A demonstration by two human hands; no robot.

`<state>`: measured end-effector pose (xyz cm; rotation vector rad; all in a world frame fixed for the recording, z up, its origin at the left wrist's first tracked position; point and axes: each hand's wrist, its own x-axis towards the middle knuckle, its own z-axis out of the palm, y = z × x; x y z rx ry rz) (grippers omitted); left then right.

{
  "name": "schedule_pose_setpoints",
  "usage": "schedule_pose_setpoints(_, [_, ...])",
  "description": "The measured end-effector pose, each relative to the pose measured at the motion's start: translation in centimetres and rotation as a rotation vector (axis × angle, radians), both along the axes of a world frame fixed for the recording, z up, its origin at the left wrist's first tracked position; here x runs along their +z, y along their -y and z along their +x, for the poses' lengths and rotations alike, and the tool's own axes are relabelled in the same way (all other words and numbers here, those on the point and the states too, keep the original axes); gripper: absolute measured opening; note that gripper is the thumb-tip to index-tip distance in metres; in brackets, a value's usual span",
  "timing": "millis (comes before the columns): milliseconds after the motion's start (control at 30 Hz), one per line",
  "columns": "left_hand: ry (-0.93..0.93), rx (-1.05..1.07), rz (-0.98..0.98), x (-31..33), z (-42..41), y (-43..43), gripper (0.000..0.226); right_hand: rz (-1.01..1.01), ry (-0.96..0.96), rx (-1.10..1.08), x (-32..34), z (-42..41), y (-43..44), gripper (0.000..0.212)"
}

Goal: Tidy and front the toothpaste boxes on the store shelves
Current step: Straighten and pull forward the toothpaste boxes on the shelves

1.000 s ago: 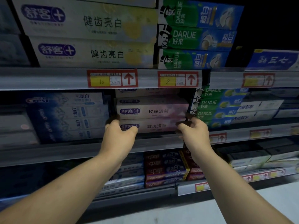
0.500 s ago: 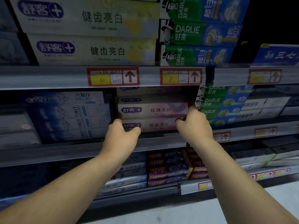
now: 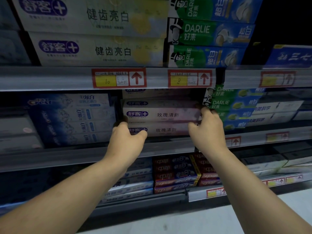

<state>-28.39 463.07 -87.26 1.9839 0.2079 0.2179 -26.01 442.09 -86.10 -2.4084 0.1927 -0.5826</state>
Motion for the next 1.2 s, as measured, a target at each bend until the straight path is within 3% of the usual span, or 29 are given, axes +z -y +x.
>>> schedule_pose_setpoints(100, [0.01,0.012,0.018,0.0,-0.1,-0.2,0.027,0.088,0.01,0.013,0.0,-0.1,-0.1,0.033])
schedule_pose_setpoints(200, [0.04,0.019,0.023,0.1,-0.2,-0.6,0.034,0.126,0.05,0.029,-0.1,-0.5,0.0,0.013])
schedule_pose_setpoints(367, [0.061,0.004,0.008,0.1,-0.4,-1.1,0.041,0.137,0.069,0.049,-0.2,-0.7,0.0,0.013])
schedule_pose_setpoints(833, [0.049,-0.043,0.08,-0.2,-0.5,-1.5,0.027,0.201,0.036,0.064,0.0,-0.7,0.7,0.024])
schedule_pose_setpoints(1000, [0.044,-0.06,0.065,-0.2,-0.6,-1.5,0.018,0.323,0.034,-0.035,0.0,-0.7,0.7,0.051])
schedule_pose_setpoints(1200, [0.041,-0.065,0.003,0.4,-0.7,-1.6,0.02,0.426,-0.063,-0.083,-0.8,-0.2,0.6,0.022])
